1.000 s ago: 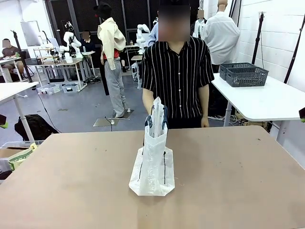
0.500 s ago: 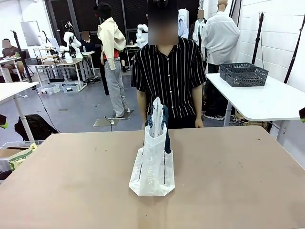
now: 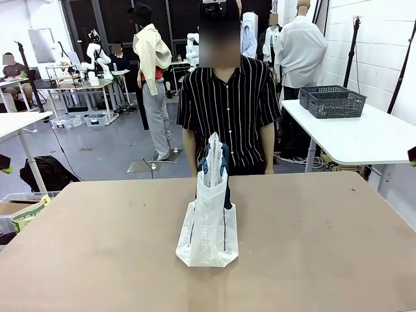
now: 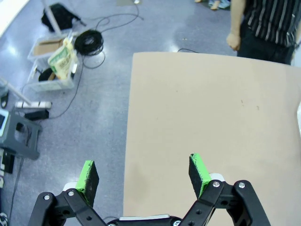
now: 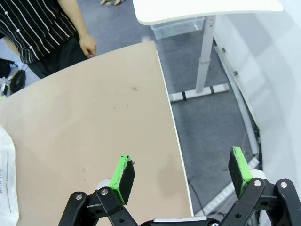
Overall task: Transfer purchased items from the store into the shopping bag.
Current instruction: Open the Reusable shopping bag in the center of the table.
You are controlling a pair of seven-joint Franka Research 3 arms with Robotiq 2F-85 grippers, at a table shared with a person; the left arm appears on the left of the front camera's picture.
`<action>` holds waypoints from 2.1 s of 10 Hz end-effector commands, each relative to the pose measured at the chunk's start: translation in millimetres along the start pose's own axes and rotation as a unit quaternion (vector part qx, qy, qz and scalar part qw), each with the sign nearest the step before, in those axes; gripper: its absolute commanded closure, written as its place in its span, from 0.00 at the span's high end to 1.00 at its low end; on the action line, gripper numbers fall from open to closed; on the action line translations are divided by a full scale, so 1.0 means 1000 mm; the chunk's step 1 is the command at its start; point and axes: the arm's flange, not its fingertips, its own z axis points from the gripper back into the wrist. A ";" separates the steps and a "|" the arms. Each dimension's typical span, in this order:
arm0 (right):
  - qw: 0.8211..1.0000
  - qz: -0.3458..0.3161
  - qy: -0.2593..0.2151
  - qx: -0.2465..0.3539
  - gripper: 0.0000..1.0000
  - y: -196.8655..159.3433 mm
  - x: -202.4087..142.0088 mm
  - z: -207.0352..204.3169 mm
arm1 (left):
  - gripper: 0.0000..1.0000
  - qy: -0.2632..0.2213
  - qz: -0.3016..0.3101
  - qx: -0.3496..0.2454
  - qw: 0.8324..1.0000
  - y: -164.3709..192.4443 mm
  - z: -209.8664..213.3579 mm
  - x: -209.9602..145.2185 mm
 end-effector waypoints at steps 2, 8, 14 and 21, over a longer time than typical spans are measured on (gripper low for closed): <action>0.997 0.043 -0.011 0.057 1.00 0.078 0.039 0.019 | 1.00 -0.072 -0.119 -0.074 0.987 -0.089 -0.002 0.068; 0.968 0.202 -0.003 0.148 1.00 0.272 0.050 0.052 | 1.00 -0.036 -0.213 -0.180 0.960 -0.250 -0.027 0.118; 0.969 0.163 0.019 0.184 1.00 0.305 0.046 0.078 | 1.00 -0.096 -0.195 -0.263 0.940 -0.307 -0.025 0.126; 0.918 0.277 0.071 0.276 1.00 0.403 0.010 0.124 | 1.00 -0.017 -0.243 -0.336 0.910 -0.406 -0.063 0.144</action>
